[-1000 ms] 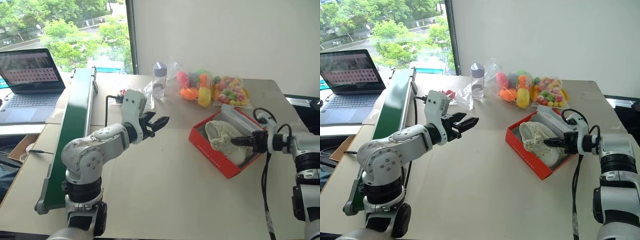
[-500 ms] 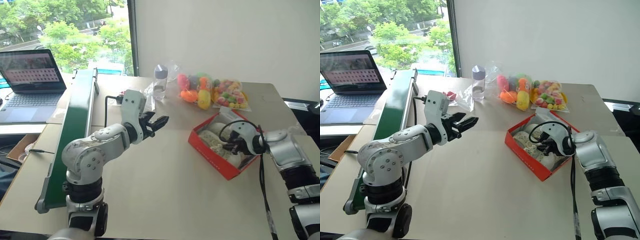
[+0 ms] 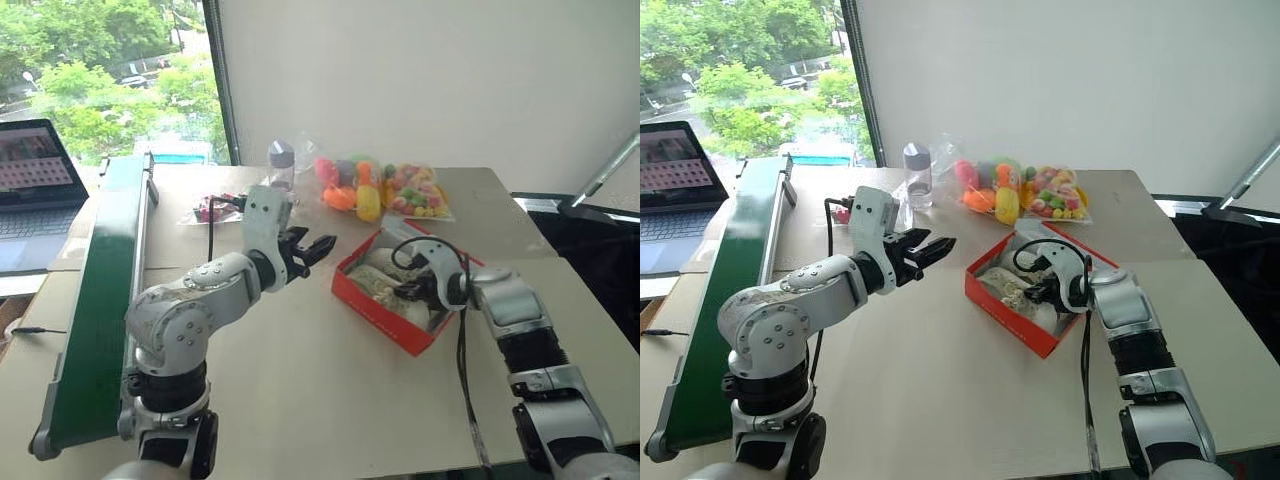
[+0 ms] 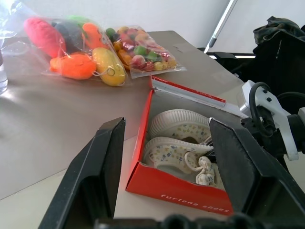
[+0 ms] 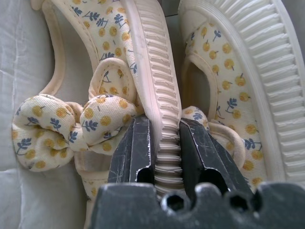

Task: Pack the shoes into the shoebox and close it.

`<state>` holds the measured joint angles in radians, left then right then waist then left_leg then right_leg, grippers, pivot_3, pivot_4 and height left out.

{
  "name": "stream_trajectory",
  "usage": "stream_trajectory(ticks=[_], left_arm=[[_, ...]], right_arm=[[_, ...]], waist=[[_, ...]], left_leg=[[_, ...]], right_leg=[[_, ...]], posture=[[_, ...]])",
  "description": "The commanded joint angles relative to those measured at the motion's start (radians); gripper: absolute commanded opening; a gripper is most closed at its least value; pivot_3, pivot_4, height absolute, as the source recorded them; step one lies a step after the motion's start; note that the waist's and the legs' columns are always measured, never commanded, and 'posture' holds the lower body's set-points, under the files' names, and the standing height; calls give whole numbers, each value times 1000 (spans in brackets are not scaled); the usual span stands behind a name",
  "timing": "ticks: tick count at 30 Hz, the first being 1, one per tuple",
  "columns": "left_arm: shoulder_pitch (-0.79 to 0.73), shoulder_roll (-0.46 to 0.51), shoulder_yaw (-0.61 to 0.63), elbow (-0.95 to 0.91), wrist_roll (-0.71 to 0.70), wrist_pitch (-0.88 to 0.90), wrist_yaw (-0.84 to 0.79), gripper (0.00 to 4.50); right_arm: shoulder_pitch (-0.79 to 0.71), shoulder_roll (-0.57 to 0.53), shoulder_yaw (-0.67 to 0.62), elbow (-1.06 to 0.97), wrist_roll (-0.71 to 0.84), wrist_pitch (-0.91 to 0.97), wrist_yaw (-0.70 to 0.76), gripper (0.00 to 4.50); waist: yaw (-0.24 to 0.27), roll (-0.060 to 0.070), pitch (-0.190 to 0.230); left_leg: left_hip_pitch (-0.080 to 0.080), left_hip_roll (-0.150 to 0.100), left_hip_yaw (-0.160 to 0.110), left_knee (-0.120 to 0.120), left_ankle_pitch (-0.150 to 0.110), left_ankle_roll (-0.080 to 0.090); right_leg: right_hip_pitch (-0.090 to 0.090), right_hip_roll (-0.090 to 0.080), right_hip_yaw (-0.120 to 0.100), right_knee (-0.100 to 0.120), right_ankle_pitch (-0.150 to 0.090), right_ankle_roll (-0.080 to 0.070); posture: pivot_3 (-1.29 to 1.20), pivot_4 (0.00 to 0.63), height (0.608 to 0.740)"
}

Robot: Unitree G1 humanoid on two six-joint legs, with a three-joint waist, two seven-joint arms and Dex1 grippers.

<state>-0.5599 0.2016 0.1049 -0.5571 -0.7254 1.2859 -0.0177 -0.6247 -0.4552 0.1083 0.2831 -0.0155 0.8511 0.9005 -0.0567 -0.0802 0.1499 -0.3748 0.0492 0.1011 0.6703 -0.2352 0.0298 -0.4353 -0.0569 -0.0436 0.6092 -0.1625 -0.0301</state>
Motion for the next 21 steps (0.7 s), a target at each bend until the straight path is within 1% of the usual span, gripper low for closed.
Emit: stream_trajectory(ticks=[1,2,3,4,7,9,10,12,13,16,18,21], left_arm=[[-9,-1,7,-32,7,-21,-2,2982],[-8,-3,5,-33,7,-21,-1,2982],[-7,-4,3,-34,8,-22,0,2982],[-6,-5,3,-34,7,-22,-1,2982],[-6,-2,1,-32,10,-23,-9,2982],[-7,2,-1,-28,14,-25,-17,2982],[-7,5,-2,-26,15,-25,-20,2982],[-8,13,-10,-20,20,-28,-31,2982],[-8,16,-14,-17,21,-28,-36,2982],[-6,25,-19,-11,25,-31,-50,2982],[-5,29,-23,-7,28,-34,-59,2982],[-6,35,-27,2,31,-40,-69,2982]], right_arm=[[26,48,60,45,50,24,32,516],[29,32,58,41,47,21,41,516],[32,20,57,39,45,20,47,1401],[33,10,49,30,48,23,51,1642],[31,-12,38,18,61,23,48,2651],[23,-26,23,-4,75,37,45,3391],[19,-30,19,-15,81,44,45,3661],[5,-41,-5,-51,105,71,39,4402],[-2,-50,-13,-70,113,80,33,4474],[-21,-75,-48,-130,160,134,40,4474],[-40,-98,-73,-178,200,185,48,4474],[-72,-136,-109,-235,260,243,62,4474]], waist=[[-1,0,0],[-1,0,0],[0,0,0],[2,2,0],[10,8,3],[14,12,6],[14,13,7],[14,15,8],[14,16,8],[17,18,10],[22,20,11],[24,21,12]], left_leg=[[2,0,-2,-3,0,0],[4,0,-4,-5,0,-1],[5,0,-5,-7,1,-1],[6,0,-6,-9,1,-3],[6,0,-10,-11,2,-4],[5,0,-12,-11,0,-7],[5,0,-12,-11,0,-8],[5,0,-12,-11,0,-8],[5,0,-12,-11,0,-8],[3,-3,-12,-11,0,-8],[-1,-7,-10,-11,0,-8],[-15,-11,-9,-9,3,-2]], right_leg=[[0,2,1,0,0,-1],[0,4,2,1,-1,-1],[0,7,3,1,-2,-3],[-1,13,4,2,-2,-4],[-5,16,5,5,-3,-5],[-6,17,5,5,-3,-6],[-6,17,6,5,-4,-7],[-6,17,5,5,-5,-8],[-6,18,5,4,-5,-8],[-7,16,6,3,-5,-8],[-11,14,7,2,-4,-8],[-23,12,11,2,-2,-4]], posture=[[0,150,740],[0,150,740],[0,150,740],[0,150,740],[0,150,740],[0,150,740],[0,150,740],[0,150,740],[0,150,740],[0,150,740],[0,150,740],[0,150,740]])
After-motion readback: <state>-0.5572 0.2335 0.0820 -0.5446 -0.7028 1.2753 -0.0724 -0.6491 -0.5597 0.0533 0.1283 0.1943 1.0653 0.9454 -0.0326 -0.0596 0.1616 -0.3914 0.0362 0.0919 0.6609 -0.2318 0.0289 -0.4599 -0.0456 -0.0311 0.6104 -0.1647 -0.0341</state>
